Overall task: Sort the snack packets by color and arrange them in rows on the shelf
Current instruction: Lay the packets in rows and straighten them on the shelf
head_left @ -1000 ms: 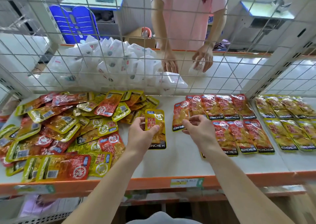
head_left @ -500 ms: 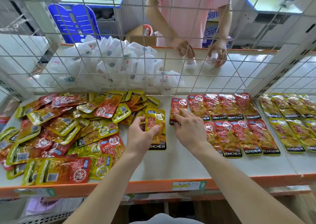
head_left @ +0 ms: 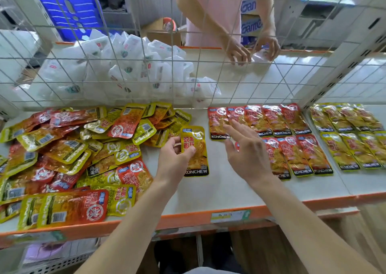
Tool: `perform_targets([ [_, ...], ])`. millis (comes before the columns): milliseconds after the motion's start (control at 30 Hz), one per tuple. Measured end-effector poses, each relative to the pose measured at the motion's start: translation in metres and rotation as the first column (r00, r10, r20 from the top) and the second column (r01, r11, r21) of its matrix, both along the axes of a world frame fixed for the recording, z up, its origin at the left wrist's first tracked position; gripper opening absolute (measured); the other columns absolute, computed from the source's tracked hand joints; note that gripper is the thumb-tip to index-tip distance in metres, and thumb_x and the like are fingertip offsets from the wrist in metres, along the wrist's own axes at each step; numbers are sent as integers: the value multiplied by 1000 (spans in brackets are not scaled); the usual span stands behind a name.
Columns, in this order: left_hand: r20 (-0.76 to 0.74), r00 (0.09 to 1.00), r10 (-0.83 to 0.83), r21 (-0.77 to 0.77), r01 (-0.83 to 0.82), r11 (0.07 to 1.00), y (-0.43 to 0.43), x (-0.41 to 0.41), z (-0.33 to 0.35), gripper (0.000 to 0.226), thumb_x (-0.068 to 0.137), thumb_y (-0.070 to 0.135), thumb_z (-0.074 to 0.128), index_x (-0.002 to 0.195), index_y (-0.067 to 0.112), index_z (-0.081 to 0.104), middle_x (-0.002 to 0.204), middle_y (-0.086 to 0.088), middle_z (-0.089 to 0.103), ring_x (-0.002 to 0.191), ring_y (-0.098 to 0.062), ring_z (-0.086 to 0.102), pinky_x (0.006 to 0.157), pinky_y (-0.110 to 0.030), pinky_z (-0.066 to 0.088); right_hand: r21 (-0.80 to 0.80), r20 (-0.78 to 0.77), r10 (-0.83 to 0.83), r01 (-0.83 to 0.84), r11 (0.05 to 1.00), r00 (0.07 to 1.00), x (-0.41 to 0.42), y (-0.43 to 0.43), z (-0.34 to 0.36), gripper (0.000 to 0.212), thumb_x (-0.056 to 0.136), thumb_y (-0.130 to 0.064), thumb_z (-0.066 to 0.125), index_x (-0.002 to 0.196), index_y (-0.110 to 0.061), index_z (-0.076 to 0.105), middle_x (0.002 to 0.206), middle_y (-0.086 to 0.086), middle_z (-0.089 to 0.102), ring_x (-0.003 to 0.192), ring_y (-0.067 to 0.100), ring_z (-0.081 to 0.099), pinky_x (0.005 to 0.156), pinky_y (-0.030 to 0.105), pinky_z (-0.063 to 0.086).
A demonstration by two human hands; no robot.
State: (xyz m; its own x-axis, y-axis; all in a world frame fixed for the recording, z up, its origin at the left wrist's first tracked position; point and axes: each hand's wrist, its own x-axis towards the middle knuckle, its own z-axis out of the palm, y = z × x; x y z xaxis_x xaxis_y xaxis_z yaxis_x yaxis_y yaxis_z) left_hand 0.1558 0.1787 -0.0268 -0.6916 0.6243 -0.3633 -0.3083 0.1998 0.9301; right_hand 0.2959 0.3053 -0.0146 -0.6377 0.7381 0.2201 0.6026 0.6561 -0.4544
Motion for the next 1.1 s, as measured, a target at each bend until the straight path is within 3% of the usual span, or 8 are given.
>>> perform_targets([
  [133, -2, 995, -104, -4, 104, 995, 14, 25, 0, 24, 91, 4, 70, 100, 24, 62, 98, -6, 74, 88, -21, 73, 76, -36, 59, 6, 59, -57, 57, 998, 997, 45, -17, 5, 42, 96, -32, 58, 138, -27, 58, 151, 1, 49, 141, 23, 41, 115, 49, 34],
  [267, -26, 983, -182, 9, 183, 983, 31, 66, 11, 25, 91, 3, 69, 96, 25, 61, 91, -1, 73, 82, -16, 72, 74, -34, 59, 14, 61, -104, 103, 995, 993, 91, -20, 9, 49, 94, -46, 52, 141, -31, 55, 152, -3, 47, 143, 22, 38, 115, 48, 34],
  [400, -47, 971, -233, -8, 233, 972, 40, 118, 19, 23, 91, 4, 69, 98, 25, 63, 94, -3, 75, 87, -19, 73, 78, -35, 59, 12, 40, -123, 123, 992, 992, 146, -15, 13, 52, 94, -54, 49, 142, -34, 52, 155, -3, 43, 146, 24, 34, 116, 50, 32],
  [567, -69, 961, -270, -38, 267, 963, 65, 212, 29, 21, 91, 9, 71, 104, 23, 65, 99, -4, 75, 93, -26, 73, 86, -49, 60, -51, 90, -176, 181, 982, 980, 248, 1, 21, 65, 92, -62, 41, 152, -38, 35, 163, -5, 26, 152, 20, 19, 122, 46, 20],
  [700, -67, 942, -329, -32, 327, 944, 92, 299, 32, 25, 90, 10, 73, 112, 19, 65, 102, -5, 74, 89, -22, 73, 85, -44, 61, -24, 126, -236, 241, 970, 963, 343, 23, 29, 66, 92, -64, 33, 151, -35, 39, 164, -3, 24, 152, 21, 16, 122, 45, 15],
  [833, -82, 928, -364, -11, 364, 931, 113, 370, 35, 18, 92, 7, 70, 101, 22, 65, 99, -4, 74, 88, -21, 73, 86, -45, 59, -58, 118, -256, 264, 963, 959, 414, 40, 30, 70, 89, -69, 30, 151, -37, 38, 165, -6, 20, 153, 16, 10, 122, 49, 13],
  [933, -92, 929, -359, -18, 359, 933, 122, 407, 39, 18, 92, 9, 71, 101, 22, 63, 101, -1, 73, 94, -21, 71, 91, -46, 57, -70, 152, -249, 262, 962, 956, 449, 47, 31, 66, 90, -65, 34, 149, -37, 40, 165, -6, 19, 153, 17, 12, 119, 50, 13],
  [1100, -105, 932, -346, -20, 345, 938, 140, 437, 47, 24, 93, 12, 70, 115, 15, 63, 102, 1, 72, 93, -16, 70, 88, -38, 57, -73, 159, -257, 271, 960, 953, 478, 61, 33, 64, 89, -62, 36, 149, -39, 39, 165, -7, 20, 153, 18, 14, 118, 52, 13],
])
